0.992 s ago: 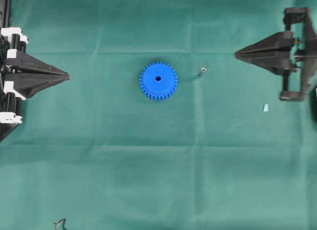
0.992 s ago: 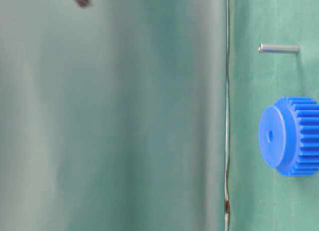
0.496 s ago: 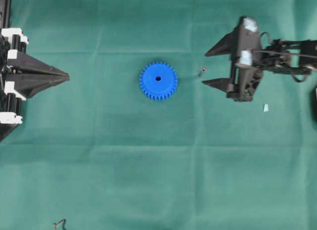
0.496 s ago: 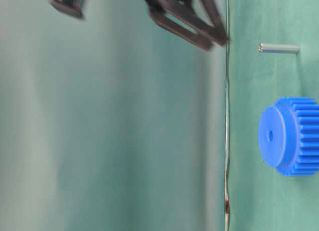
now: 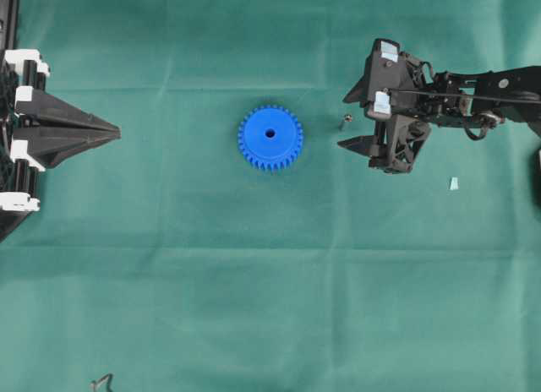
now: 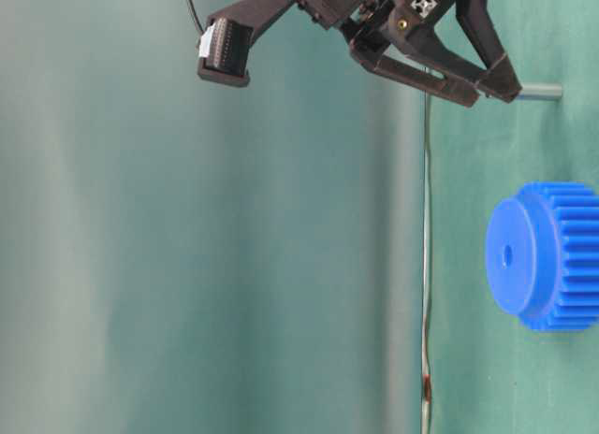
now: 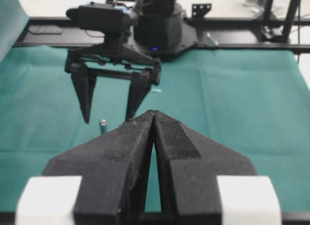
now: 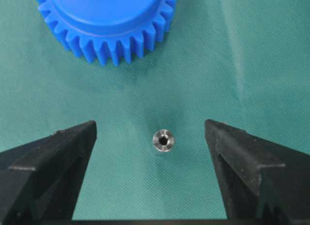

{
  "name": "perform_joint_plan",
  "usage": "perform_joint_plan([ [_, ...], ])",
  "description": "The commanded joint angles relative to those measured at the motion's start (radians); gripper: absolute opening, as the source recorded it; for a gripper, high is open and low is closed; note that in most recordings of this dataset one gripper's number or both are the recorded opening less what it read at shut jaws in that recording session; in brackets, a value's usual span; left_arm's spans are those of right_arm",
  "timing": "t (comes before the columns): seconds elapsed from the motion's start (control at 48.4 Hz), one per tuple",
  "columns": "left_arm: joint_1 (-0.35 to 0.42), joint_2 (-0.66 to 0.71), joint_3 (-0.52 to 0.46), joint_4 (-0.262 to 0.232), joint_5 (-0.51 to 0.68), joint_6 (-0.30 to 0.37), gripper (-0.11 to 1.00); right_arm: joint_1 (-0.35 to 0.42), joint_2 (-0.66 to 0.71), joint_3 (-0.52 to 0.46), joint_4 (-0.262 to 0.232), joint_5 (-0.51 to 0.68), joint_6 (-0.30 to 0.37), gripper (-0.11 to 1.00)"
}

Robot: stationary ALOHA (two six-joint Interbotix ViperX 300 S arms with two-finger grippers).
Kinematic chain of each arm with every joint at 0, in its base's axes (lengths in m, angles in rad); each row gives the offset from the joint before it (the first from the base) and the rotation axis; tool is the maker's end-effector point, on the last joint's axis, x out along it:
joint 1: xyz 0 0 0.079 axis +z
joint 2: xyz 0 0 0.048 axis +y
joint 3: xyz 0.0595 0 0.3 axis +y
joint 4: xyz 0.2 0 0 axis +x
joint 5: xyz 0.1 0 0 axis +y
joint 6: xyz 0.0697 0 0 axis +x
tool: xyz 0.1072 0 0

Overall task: Insert the shaft into the center hole of the gear.
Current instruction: 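Close the right gripper on the silver shaft and lift it upright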

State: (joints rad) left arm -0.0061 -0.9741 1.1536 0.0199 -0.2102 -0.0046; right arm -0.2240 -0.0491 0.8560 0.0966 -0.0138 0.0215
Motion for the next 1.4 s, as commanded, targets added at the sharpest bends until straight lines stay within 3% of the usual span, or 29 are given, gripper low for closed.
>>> perform_joint_plan([
  [0.0, -0.002, 0.006, -0.025, 0.002, 0.0, 0.002, 0.0, -0.002, -0.009, -0.006, -0.002, -0.015, -0.002, 0.89],
  [0.124, -0.002, 0.006, -0.025, 0.002, 0.002, 0.002, 0.0, -0.002, 0.002, -0.003, -0.017, -0.014, -0.005, 0.72],
  [0.372, -0.002, 0.003, -0.025, 0.002, 0.006, 0.003, 0.0, -0.002, 0.012, -0.003, -0.034, -0.012, -0.006, 0.17],
  [0.723, -0.002, 0.005, -0.025, 0.002, 0.017, 0.003, 0.0, -0.002, -0.003, -0.012, -0.034, 0.021, -0.002, 0.17],
  [1.136, -0.002, 0.003, -0.026, 0.002, 0.038, 0.002, 0.0, -0.018, -0.17, -0.124, -0.046, 0.282, -0.003, 0.16],
  [1.384, -0.002, 0.003, -0.026, 0.002, 0.046, 0.002, 0.0, -0.018, -0.175, -0.126, -0.054, 0.318, 0.002, 0.16],
])
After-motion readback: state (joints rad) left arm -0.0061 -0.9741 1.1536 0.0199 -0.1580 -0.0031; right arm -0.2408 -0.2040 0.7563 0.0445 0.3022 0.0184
